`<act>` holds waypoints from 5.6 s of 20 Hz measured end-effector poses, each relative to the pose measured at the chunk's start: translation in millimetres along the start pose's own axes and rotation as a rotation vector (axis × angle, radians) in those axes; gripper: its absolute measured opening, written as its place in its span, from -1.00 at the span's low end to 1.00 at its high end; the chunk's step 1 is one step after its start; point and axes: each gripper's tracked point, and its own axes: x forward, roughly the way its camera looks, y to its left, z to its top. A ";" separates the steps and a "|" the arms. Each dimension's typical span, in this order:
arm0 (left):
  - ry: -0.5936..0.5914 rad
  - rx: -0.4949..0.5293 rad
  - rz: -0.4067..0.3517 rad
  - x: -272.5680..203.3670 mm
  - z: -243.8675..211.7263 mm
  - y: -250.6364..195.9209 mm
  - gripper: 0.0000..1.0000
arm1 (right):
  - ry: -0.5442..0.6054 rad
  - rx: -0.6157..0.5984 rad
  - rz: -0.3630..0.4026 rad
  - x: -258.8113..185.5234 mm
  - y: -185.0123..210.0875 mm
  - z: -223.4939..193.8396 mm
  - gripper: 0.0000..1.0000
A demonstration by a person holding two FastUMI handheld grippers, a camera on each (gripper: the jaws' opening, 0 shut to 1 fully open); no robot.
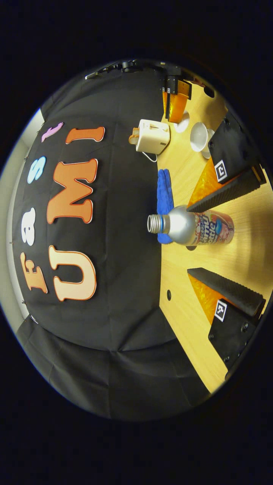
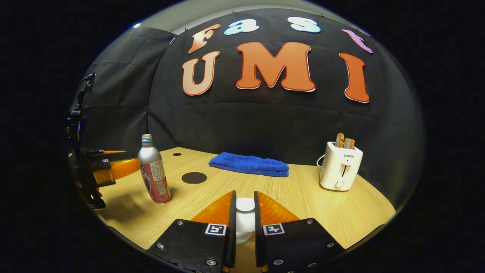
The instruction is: Open the teacup lid with one hand, grasp the water bottle and pour water into the teacup with the other hand; after pouring, place the water bottle on the coaster and then close the teacup lid.
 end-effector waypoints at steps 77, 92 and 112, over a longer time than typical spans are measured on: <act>0.034 1.789 -0.213 36.9 -19.3 -120.7 0.66 | 0.008 0.028 -0.253 -73.3 -143.2 -36.8 -0.59; 0.099 2.032 -0.200 45.6 -4.6 -121.2 0.60 | 0.020 0.029 -0.257 -72.5 -149.9 -42.8 -0.59; 0.105 2.268 -0.154 37.1 29.1 -130.0 0.65 | 0.017 0.031 -0.261 -72.0 -151.1 -42.9 -0.58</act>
